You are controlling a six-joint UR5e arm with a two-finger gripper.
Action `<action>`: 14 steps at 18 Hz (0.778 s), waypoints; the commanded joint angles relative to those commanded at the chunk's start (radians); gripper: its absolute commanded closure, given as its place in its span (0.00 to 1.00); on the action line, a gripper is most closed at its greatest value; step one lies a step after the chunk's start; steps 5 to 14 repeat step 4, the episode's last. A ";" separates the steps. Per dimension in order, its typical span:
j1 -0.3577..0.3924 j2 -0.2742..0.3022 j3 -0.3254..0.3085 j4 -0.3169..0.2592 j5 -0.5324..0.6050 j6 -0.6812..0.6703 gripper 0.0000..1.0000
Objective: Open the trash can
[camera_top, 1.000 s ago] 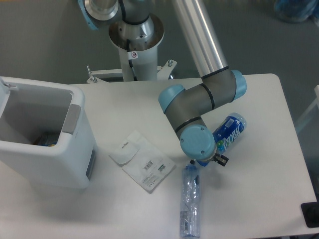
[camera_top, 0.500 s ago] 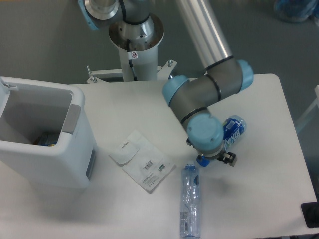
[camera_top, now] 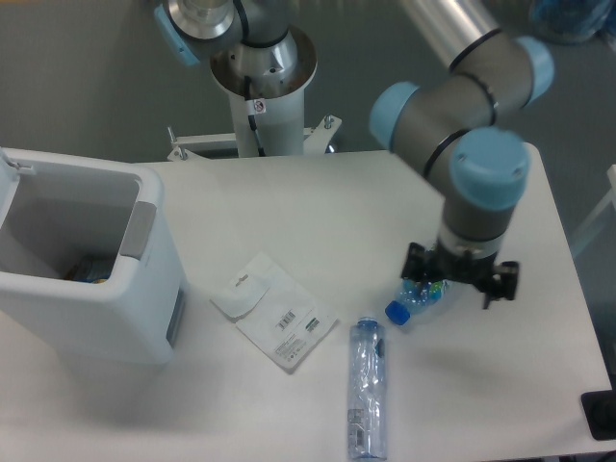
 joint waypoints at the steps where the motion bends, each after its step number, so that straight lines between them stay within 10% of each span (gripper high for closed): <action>1: 0.008 0.002 0.006 -0.002 -0.006 0.043 0.00; 14: 0.023 0.008 0.009 -0.012 -0.002 0.149 0.00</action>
